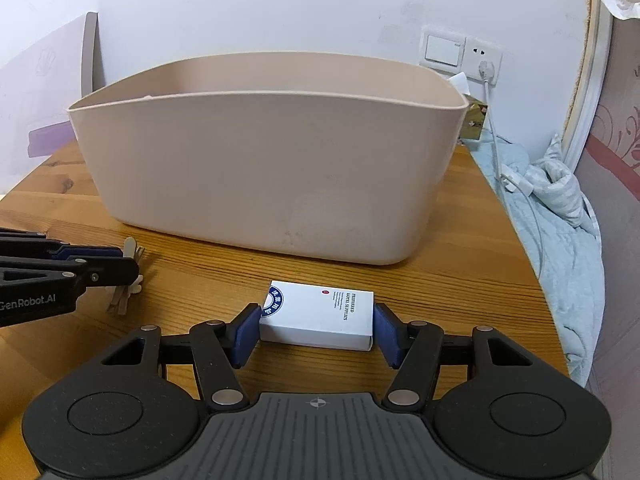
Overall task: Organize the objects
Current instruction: 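Grasp the wooden clips with the left tool while the right tool grasps the white card box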
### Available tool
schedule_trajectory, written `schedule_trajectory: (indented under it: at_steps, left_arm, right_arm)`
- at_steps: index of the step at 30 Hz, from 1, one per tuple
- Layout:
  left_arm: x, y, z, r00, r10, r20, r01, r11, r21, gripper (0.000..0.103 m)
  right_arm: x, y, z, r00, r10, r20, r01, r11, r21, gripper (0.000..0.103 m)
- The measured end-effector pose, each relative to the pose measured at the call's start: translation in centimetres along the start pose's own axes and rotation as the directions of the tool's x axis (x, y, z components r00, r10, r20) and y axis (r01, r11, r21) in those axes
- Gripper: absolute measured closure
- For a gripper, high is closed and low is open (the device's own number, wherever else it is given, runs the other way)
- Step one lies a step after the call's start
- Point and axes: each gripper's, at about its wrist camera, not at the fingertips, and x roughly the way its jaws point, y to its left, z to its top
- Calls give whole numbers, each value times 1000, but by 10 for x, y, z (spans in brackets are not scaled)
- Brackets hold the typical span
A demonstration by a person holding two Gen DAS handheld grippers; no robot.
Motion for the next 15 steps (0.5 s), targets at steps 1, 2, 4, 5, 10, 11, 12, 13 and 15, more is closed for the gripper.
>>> schedule_trajectory:
  at_steps: [1,2,4,5,10,11,12,13,15]
  left_arm:
    - [-1,1,-1,1000,-3,0,3,1000,-1,90]
    - [-2,1,-1,1000,-5,2,5,1000,-2,90]
    - [-6,0,-2,1000,-2,14,2,1000,5,96]
    - [-7,0,-2,1000,-6,14,6,1000,3,99]
    - [-8,3,-2,1000,-6,9,7,1000,-3,102]
    - [-6,4,-2,1000,-9,-1,9,1000,-6,102]
    - [-6,4,-3,1000,-14,0,14,1000,-13,102]
    - [-5,4,-2,1000,-13,-3,13,1000,-14,102]
    - [-4,4,0,1000,-11,-11,10,1000,-18,102]
  right_arm:
    - [-2,-1,0,1000,0,4,0,1000,3,45]
    - [-5,-2,-1,1000,0,7,0,1000,7,45]
    - [-7,-4,1,1000,3,13,-3,1000,13,45]
    - [-9,-5,2,1000,4,17,-4,1000,14,46]
    - [-13,-2,2,1000,11,22,-11,1000,5,45]
    - [-14,0,1,1000,10,22,-11,1000,5,45]
    - [-14,0,1,1000,12,21,-12,1000,4,45]
    - [-14,1,1,1000,12,20,-12,1000,4,45]
    - [-14,1,1,1000,12,18,-12,1000,6,45]
